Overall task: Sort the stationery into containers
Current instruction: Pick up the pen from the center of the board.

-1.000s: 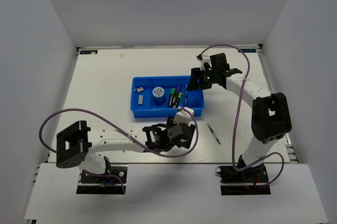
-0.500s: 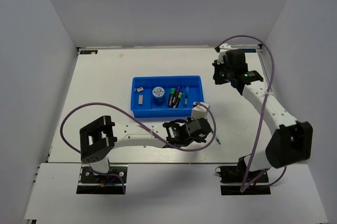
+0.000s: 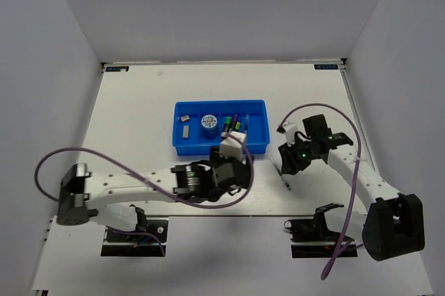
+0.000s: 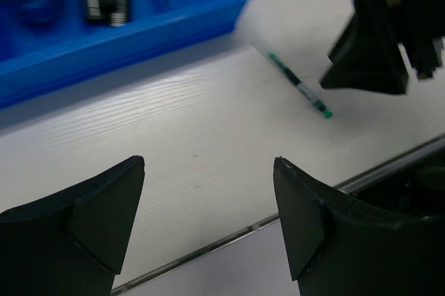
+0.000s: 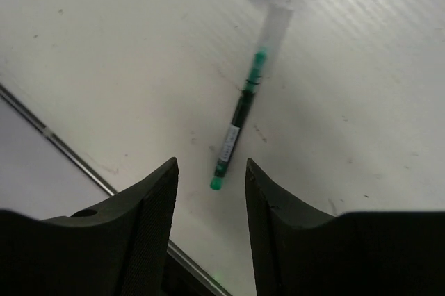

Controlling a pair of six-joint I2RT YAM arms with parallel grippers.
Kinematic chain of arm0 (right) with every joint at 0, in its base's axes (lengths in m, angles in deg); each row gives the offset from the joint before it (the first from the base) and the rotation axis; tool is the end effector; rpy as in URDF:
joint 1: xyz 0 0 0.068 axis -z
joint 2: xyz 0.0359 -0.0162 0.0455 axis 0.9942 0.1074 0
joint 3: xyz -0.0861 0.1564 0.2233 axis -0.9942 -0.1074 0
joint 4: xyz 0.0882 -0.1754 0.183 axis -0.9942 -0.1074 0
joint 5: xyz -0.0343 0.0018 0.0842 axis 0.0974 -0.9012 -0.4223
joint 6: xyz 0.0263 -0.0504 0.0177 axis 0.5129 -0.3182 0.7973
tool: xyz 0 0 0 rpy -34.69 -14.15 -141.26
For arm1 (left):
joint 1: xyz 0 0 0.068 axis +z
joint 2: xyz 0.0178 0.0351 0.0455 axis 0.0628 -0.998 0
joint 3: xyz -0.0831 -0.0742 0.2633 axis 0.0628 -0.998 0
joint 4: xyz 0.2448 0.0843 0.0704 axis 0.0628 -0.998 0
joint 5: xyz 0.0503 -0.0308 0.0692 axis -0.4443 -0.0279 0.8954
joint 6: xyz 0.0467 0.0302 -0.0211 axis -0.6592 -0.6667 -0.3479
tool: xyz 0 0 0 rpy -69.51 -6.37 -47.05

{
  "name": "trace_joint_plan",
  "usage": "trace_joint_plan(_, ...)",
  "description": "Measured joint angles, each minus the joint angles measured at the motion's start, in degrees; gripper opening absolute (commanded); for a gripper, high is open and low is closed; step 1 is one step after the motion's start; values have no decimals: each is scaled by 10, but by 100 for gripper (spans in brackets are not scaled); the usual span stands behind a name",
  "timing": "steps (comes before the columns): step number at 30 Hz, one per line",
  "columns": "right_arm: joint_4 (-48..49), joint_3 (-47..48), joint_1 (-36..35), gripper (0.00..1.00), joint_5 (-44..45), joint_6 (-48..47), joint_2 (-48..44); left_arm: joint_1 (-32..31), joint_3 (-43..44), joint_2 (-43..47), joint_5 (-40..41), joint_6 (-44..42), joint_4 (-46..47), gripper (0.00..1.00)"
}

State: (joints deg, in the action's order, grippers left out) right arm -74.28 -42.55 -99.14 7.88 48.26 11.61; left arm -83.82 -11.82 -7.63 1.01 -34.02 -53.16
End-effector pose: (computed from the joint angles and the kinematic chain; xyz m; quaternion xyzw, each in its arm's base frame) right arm 0.1994 0.0705 0.2207 -0.3296 0.9001 0.1640 0.2332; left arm 0.0785 -0.2923 0.2917 0.1394 0.8709 -0.1692 0.4399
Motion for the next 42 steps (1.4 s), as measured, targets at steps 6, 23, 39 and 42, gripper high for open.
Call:
trace_joint_plan(6, 23, -40, -34, 45, -28, 5, -3, 1, -72, 172, 105, 45, -152, 84)
trace_joint_plan(23, 124, -67, -94, 40, 100, 49, 75, 1, -157, 353, 196, 160, -395, 84)
trace_joint_plan(39, 136, -66, -101, 0, 142, 50, 100, 1, -158, 412, 215, 190, -456, 84)
trace_joint_plan(42, 131, -66, -101, 0, 144, 46, 95, 1, -158, 412, 215, 190, -459, 84)
